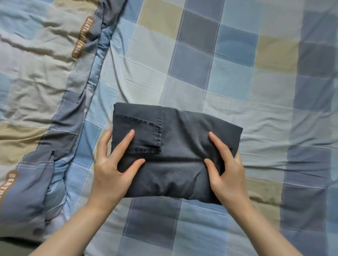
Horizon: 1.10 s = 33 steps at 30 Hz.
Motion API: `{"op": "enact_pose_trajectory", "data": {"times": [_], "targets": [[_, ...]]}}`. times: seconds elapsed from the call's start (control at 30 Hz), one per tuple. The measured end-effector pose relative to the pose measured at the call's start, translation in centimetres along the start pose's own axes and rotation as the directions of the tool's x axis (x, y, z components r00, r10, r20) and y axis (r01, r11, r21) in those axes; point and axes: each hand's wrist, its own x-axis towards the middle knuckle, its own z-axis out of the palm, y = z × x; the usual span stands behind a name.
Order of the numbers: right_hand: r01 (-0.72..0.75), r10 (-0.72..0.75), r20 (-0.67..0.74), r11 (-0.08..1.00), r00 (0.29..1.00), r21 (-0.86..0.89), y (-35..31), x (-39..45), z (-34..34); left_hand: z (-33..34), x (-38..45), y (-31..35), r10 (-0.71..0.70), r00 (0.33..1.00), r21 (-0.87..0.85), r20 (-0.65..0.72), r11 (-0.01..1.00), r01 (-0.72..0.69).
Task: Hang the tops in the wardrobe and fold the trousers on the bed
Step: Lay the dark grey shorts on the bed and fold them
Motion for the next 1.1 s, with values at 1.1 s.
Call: {"op": "enact_pose_trajectory", "data": {"times": [1.1], "targets": [[-0.511, 0.550, -0.724, 0.800, 0.416, 0.314, -34.0, -50.9, -11.0, -28.1, -15.7, 27.8, 0.578, 0.408, -0.444, 0.707, 0.811, -0.380]]}}
